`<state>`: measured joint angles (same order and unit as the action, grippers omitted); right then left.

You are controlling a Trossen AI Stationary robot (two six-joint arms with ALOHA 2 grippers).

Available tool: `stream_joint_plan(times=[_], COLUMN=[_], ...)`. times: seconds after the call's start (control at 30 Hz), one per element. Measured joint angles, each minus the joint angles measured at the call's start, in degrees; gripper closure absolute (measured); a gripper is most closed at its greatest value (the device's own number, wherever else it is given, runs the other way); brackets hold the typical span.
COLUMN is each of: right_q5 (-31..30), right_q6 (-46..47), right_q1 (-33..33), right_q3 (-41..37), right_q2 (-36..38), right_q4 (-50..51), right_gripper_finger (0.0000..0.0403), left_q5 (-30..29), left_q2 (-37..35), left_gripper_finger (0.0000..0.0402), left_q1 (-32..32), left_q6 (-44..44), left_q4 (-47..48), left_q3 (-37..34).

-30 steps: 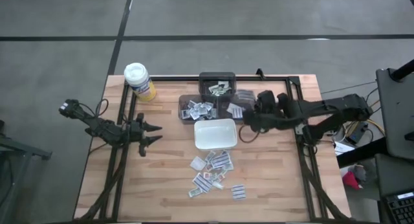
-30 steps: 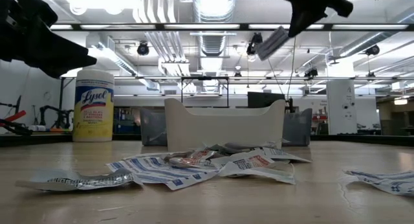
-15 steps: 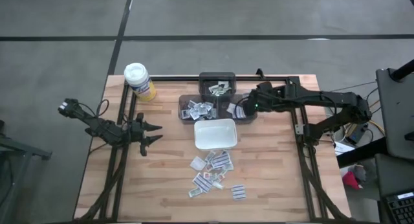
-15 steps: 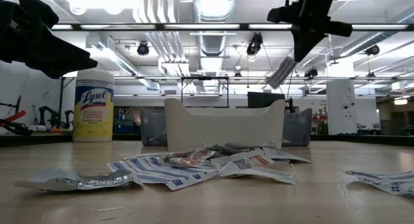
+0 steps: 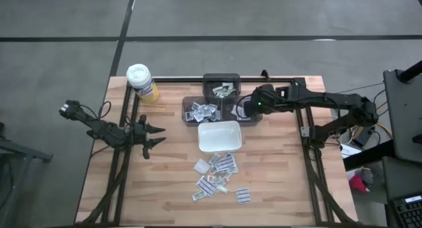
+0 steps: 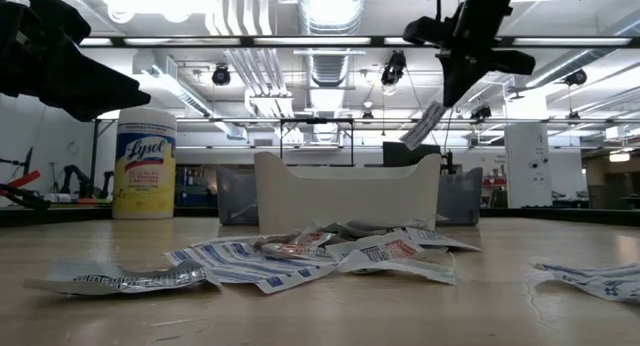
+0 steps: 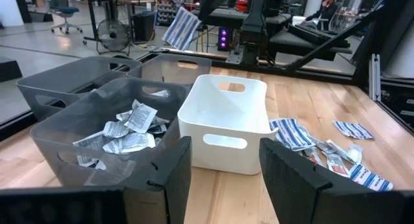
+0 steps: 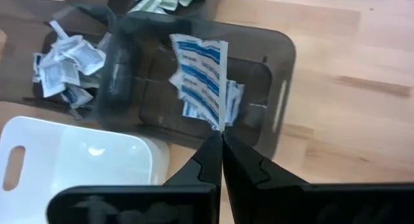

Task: Pick & Place First Aid Supplies
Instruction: Put the blue bandage into the right black bin

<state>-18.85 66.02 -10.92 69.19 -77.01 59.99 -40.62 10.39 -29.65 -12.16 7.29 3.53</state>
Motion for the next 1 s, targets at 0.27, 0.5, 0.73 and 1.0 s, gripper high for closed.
stream_joint_plan(times=[0.27,0.5,0.73,1.0], right_q5=[1.2,3.36,7.14,7.21], right_q6=[-2.56,-3.15,-2.98,-3.5], right_q1=[-1.29,-3.24,-4.0,-4.74], right_q3=[-6.58,-12.78,-16.77,-17.92], right_q2=[-0.04,-0.09,-0.09,-3.54], right_q4=[-13.42,-20.64,-25.35,-26.47], right_gripper_finger=[0.0394,0.0394,0.0394,0.0394], left_q5=[0.0,0.0,0.0,0.0], left_q2=[0.0,0.0,0.0,0.0], left_gripper_finger=[0.0225,0.0225,0.0225,0.0225], left_q1=[0.0,0.0,0.0,0.02], left_q6=[0.0,0.0,0.0,0.0], left_q4=[0.0,0.0,0.0,-0.01], left_q3=[-0.02,0.0,0.0,0.0])
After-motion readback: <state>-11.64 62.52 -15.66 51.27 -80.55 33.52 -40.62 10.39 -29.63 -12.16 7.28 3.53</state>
